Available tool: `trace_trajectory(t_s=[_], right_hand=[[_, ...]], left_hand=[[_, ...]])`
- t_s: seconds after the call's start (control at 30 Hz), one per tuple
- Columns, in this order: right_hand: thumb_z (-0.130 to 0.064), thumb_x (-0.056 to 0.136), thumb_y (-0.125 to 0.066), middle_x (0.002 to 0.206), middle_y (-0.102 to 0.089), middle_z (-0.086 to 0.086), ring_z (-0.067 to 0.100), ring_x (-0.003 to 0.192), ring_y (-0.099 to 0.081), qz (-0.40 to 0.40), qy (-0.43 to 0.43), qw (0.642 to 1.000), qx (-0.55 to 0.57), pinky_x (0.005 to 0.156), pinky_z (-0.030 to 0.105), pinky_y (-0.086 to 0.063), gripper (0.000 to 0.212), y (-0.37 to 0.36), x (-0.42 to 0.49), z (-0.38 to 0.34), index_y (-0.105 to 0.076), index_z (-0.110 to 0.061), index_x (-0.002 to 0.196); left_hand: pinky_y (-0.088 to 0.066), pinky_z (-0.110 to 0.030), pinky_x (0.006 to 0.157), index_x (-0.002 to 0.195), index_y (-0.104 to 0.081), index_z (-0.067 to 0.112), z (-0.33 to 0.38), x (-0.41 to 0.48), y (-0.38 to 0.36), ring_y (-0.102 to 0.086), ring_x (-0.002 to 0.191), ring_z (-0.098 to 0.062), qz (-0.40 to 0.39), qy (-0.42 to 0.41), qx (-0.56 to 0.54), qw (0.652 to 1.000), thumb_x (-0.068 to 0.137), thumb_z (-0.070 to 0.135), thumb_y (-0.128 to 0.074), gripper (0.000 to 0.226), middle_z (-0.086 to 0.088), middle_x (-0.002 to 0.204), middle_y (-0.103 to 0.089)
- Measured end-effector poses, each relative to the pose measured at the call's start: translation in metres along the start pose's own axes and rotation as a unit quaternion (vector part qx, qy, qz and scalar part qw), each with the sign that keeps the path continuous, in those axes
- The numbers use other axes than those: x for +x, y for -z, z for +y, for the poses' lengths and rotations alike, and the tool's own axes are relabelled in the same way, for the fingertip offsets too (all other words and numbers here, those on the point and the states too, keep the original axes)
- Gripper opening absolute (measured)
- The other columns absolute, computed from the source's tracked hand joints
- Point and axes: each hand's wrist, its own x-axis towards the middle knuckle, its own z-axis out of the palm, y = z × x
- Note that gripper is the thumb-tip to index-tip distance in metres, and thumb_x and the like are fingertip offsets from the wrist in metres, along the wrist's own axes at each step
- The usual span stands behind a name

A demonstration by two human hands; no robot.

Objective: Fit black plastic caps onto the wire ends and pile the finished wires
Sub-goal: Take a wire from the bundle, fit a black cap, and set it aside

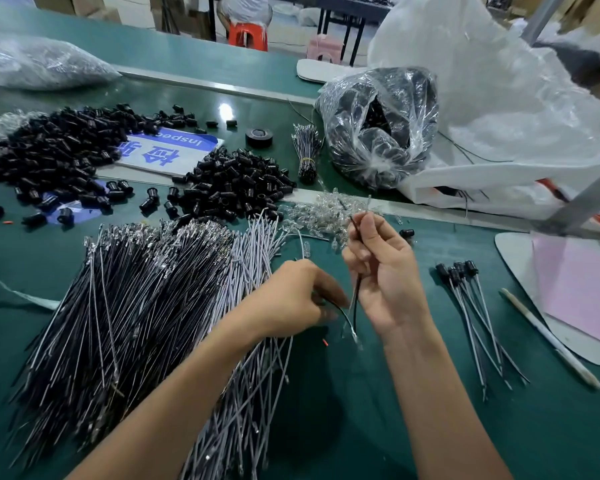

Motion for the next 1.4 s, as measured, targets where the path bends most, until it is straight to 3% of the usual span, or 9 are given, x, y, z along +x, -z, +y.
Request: trace_trajectory(t_s=[0.13, 0.3, 0.43, 0.6, 0.87, 1.0, 1.1, 1.27, 1.4], right_hand=[[-0.011, 0.086, -0.052, 0.068, -0.056, 0.003, 0.003, 0.046, -0.042, 0.01, -0.034, 0.985, 0.167, 0.044, 0.012, -0.038, 0.01, 0.005, 0.002, -0.009, -0.059, -0.004, 0.087], [-0.005, 0.098, -0.04, 0.07, -0.052, 0.009, 0.01, 0.045, -0.043, 0.009, -0.02, 0.928, 0.372, 0.042, 0.014, -0.031, 0.031, 0.015, 0.0, -0.025, -0.065, 0.005, 0.083], [0.014, 0.087, -0.052, 0.074, -0.052, 0.019, 0.013, 0.054, -0.034, -0.064, -0.027, 0.886, 0.459, 0.05, 0.02, -0.027, 0.012, 0.01, -0.01, -0.026, -0.062, 0.009, 0.092], [-0.006, 0.097, -0.041, 0.074, -0.054, 0.011, 0.013, 0.051, -0.048, -0.018, -0.039, 0.91, 0.413, 0.047, 0.015, -0.033, 0.029, 0.003, -0.009, -0.022, -0.064, 0.006, 0.085], [-0.015, 0.087, -0.049, 0.074, -0.054, -0.001, 0.002, 0.047, -0.041, -0.008, -0.019, 0.976, 0.216, 0.043, 0.011, -0.036, 0.01, -0.004, -0.008, -0.006, -0.057, -0.008, 0.089], [-0.018, 0.086, -0.051, 0.074, -0.055, -0.003, 0.001, 0.044, -0.037, -0.019, -0.009, 0.989, 0.145, 0.04, 0.011, -0.032, 0.009, -0.003, -0.009, -0.005, -0.054, -0.011, 0.09], [-0.016, 0.084, -0.053, 0.072, -0.058, -0.002, 0.002, 0.046, -0.044, -0.012, 0.004, 0.989, 0.145, 0.043, 0.013, -0.038, 0.009, -0.003, -0.008, -0.006, -0.055, -0.01, 0.09], [-0.014, 0.081, -0.058, 0.069, -0.062, 0.0, 0.008, 0.055, -0.058, 0.021, 0.021, 0.992, 0.12, 0.052, 0.017, -0.05, 0.008, -0.004, -0.01, -0.003, -0.059, -0.008, 0.087], [-0.014, 0.08, -0.06, 0.069, -0.063, 0.001, 0.008, 0.056, -0.06, 0.025, 0.027, 0.995, 0.09, 0.055, 0.018, -0.052, 0.009, -0.007, -0.011, 0.0, -0.061, -0.007, 0.086]], left_hand=[[-0.044, -0.001, 0.063, 0.087, -0.08, 0.014, 0.001, -0.004, 0.006, -0.062, 0.067, 0.003, -0.006, -0.017, 0.093, 0.996, 0.078, -0.002, -0.074, 0.019, 0.0, 0.082, -0.077], [-0.053, -0.014, 0.07, 0.086, -0.08, 0.013, 0.003, -0.017, 0.022, -0.067, 0.07, -0.003, 0.016, -0.016, 0.107, 0.994, 0.079, -0.005, -0.071, 0.021, -0.002, 0.078, -0.076], [-0.047, -0.004, 0.064, 0.086, -0.08, 0.012, 0.005, -0.024, 0.029, -0.064, 0.065, 0.008, 0.06, -0.023, 0.074, 0.995, 0.08, -0.001, -0.075, 0.016, -0.001, 0.078, -0.076], [-0.05, -0.013, 0.083, 0.091, -0.08, 0.017, 0.014, -0.031, 0.024, -0.067, 0.08, 0.005, 0.083, -0.057, -0.001, 0.995, 0.079, 0.012, -0.08, 0.013, 0.009, 0.085, -0.076], [-0.047, -0.007, 0.083, 0.094, -0.079, 0.017, 0.022, -0.035, 0.017, -0.066, 0.083, 0.009, 0.13, -0.092, -0.055, 0.986, 0.08, 0.015, -0.078, 0.014, 0.013, 0.085, -0.074], [-0.051, -0.021, 0.09, 0.095, -0.078, 0.019, 0.023, -0.037, 0.017, -0.068, 0.09, -0.002, 0.126, -0.105, -0.076, 0.984, 0.085, 0.009, -0.073, 0.015, 0.011, 0.09, -0.076], [-0.055, -0.018, 0.076, 0.097, -0.074, 0.014, 0.023, -0.038, 0.016, -0.07, 0.082, -0.005, 0.149, -0.103, -0.112, 0.977, 0.09, 0.006, -0.066, 0.013, 0.006, 0.088, -0.076], [-0.059, -0.041, 0.052, 0.106, -0.062, 0.017, 0.03, -0.041, 0.019, -0.074, 0.071, -0.021, 0.158, -0.063, -0.242, 0.955, 0.098, 0.011, -0.054, 0.013, -0.003, 0.086, -0.076], [-0.054, -0.031, 0.041, 0.102, -0.062, 0.01, 0.034, -0.039, 0.018, -0.074, 0.07, -0.026, 0.145, -0.061, -0.311, 0.937, 0.1, 0.015, -0.048, 0.015, -0.008, 0.083, -0.076]])
